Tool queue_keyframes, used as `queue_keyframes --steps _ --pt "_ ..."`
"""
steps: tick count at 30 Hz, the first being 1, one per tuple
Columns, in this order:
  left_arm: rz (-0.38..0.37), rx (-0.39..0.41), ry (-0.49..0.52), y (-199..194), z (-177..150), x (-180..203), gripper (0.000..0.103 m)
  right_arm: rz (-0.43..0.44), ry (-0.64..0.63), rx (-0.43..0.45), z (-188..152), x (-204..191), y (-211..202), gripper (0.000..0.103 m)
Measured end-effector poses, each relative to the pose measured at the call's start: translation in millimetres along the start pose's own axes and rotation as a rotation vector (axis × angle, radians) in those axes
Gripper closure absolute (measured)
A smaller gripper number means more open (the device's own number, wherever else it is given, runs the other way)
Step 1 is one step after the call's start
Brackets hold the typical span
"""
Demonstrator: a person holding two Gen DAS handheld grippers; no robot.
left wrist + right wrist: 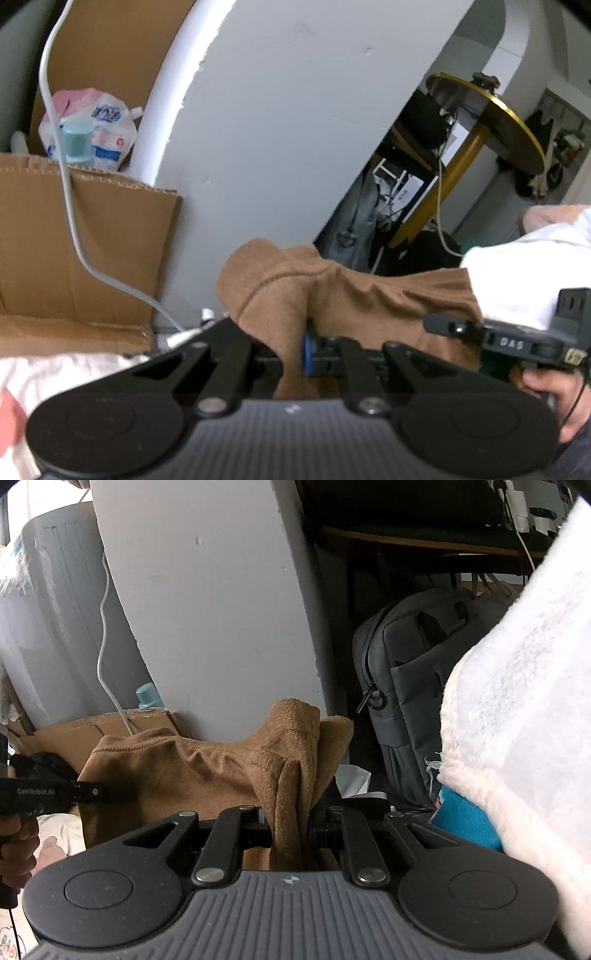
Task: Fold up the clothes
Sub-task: 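Lower the brown cloth and open both grippers to release it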
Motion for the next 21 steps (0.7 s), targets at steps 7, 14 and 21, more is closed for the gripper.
queue_keyframes --steps 7,14,21 --pt "0.025 -0.05 -0.044 20 -16 -20 0.091 -0.014 0.016 -0.031 -10 8 16 0.082" --pt "0.039 -0.046 -0.084 19 -19 -27 0.084 -0.117 0.026 -0.067 -11 16 18 0.068" --pt "0.052 -0.041 -0.124 13 -14 -31 0.056 -0.13 -0.015 -0.086 -7 17 10 0.067"
Point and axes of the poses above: each gripper's, at about its wrist camera, not at the fingertips, and y roughly the way its jaws point, x to its right, z to its top, the point moved 6 cm from there along y, roughly the way its jaws point, and after that the axes turned 7 degrees about x, right-handed, at the moved point
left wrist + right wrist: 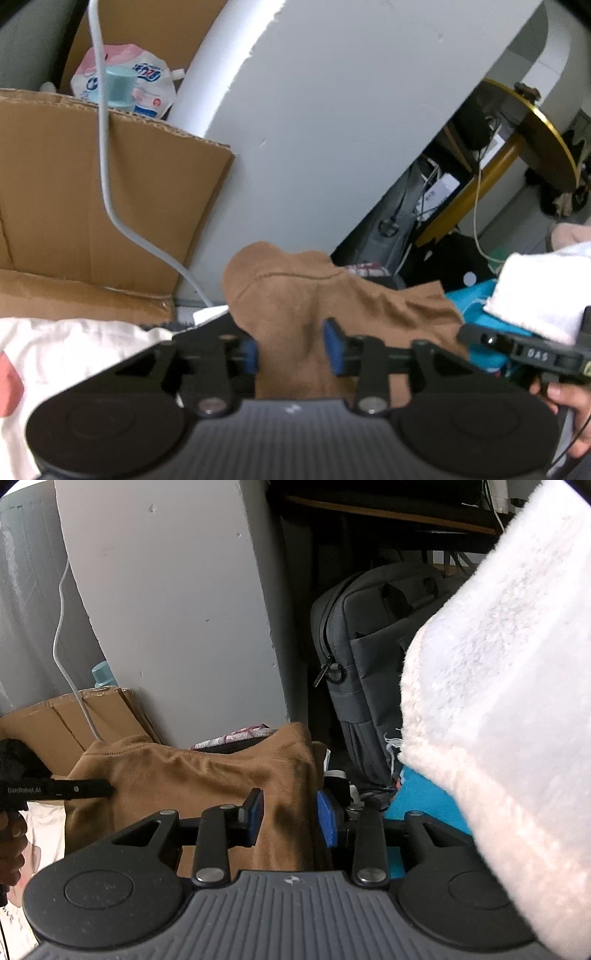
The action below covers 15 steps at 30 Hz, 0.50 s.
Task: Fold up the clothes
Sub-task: 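Lower the brown cloth and open both grippers to release it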
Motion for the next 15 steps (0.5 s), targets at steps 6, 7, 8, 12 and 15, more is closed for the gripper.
queue_keyframes --steps 6,7,8,12,15 --pt "-0.025 0.029 -0.057 6 3 -4 0.073 -0.02 -0.055 -0.019 -3 -5 14 0.067" --pt "-0.034 0.054 -0.066 7 4 -7 0.086 -0.023 -0.066 -0.019 -4 -6 17 0.067" --pt "-0.037 0.07 -0.059 7 5 -8 0.094 -0.027 -0.078 -0.019 -5 -6 20 0.069" --pt "-0.056 0.146 -0.022 9 13 -9 0.096 -0.07 -0.138 0.01 -6 -8 29 0.09" --pt "-0.064 0.174 -0.03 10 20 -11 0.096 -0.057 -0.149 0.053 -4 -10 32 0.093"
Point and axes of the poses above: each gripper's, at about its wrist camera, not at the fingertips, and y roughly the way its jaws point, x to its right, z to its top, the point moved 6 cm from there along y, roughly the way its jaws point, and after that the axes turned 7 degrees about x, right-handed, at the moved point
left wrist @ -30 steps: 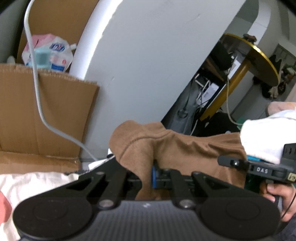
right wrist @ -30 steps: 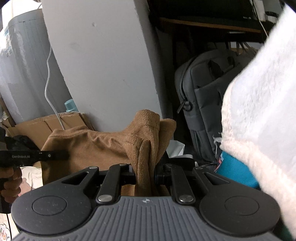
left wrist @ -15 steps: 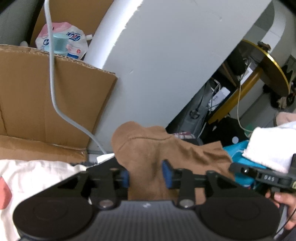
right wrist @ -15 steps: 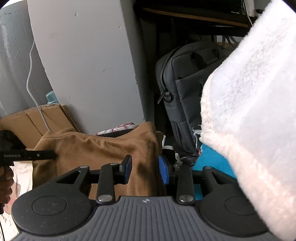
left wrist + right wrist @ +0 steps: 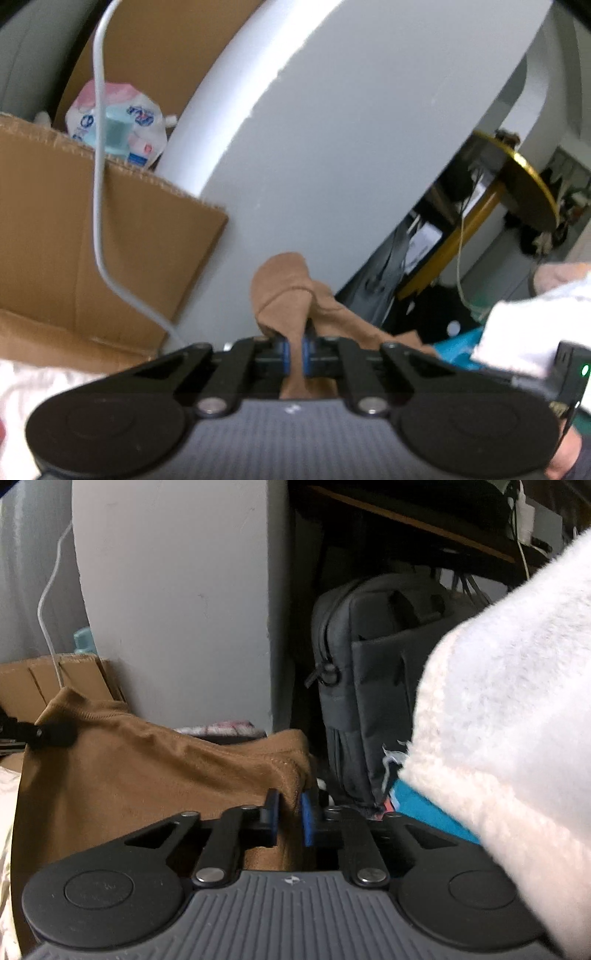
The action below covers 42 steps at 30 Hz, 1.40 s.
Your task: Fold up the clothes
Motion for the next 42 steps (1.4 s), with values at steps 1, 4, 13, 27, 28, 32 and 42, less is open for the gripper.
queue_keyframes --steps 1,4,13,27,28,32,42 --pt "0.026 -0.034 -0.001 7 -5 -6 0.096 0.001 -0.003 -0.005 -2 -1 4 0.093" --pt "0.086 -0.104 -0.007 16 -21 -20 0.085 -0.014 -0.007 -0.039 -9 1 13 0.091" --pt "0.192 -0.022 0.074 -5 -9 -23 0.068 -0.109 -0.195 -0.015 1 -16 -1 0.08" --pt "0.055 -0.193 0.195 -17 -36 45 0.069 -0.073 -0.168 -0.017 28 -42 -52 0.08" --pt "0.047 -0.226 0.214 -17 -43 48 0.069 -0.065 -0.161 -0.03 22 -45 -56 0.08" --pt "0.066 -0.299 0.364 -24 -65 61 0.069 -0.046 -0.109 -0.035 -1 -49 -73 0.08" --pt "0.047 -0.315 0.418 -33 -73 86 0.068 -0.03 -0.101 -0.073 -31 -68 -96 0.08"
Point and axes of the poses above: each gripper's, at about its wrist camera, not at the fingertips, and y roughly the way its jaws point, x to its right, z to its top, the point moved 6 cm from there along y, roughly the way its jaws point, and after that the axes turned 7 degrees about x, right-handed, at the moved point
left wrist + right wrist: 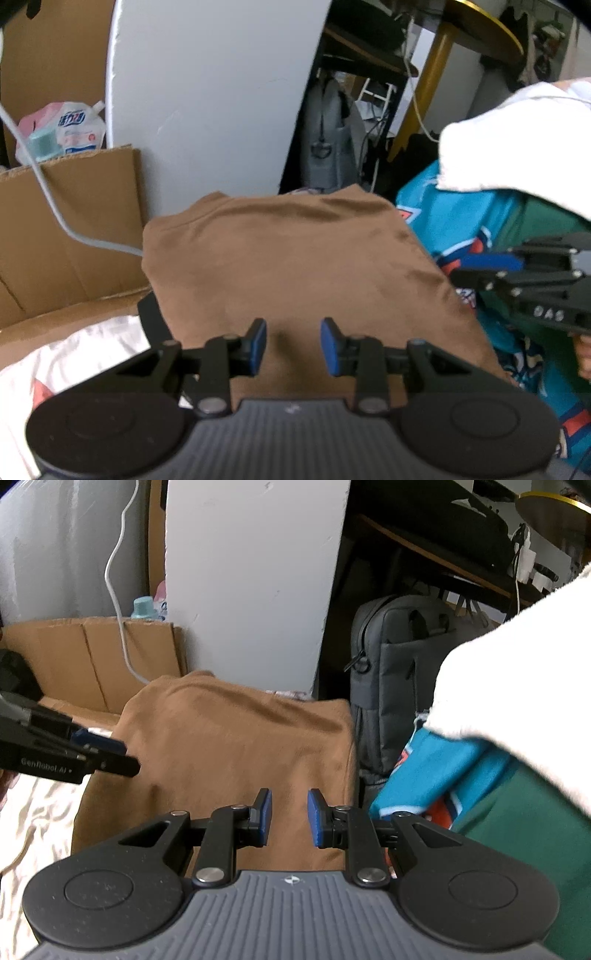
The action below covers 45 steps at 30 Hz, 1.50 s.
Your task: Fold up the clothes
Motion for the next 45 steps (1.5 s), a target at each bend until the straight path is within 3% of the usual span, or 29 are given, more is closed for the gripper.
queue_keyframes --steps 6,11,17,25,34,45 --pt "0.011 -0.098 0.052 5 -21 5 0.062 0.011 0.014 -0.04 -15 0 12 0.08" --pt "0.01 -0.139 0.104 1 -34 4 0.057 0.0 0.068 -0.101 -49 8 16 0.08" --pt "0.037 -0.204 0.187 -6 -41 11 0.053 -0.009 0.085 -0.128 -85 11 -2 0.078" --pt "0.054 -0.298 0.251 -16 -49 21 0.052 -0.018 0.118 -0.167 -108 10 -19 0.078" --pt "0.069 -0.301 0.301 -42 -45 36 0.052 -0.004 0.174 -0.186 -128 1 -41 0.078" --pt "0.089 -0.265 0.361 -80 -30 61 0.049 0.0 0.167 -0.142 -119 -25 -71 0.076"
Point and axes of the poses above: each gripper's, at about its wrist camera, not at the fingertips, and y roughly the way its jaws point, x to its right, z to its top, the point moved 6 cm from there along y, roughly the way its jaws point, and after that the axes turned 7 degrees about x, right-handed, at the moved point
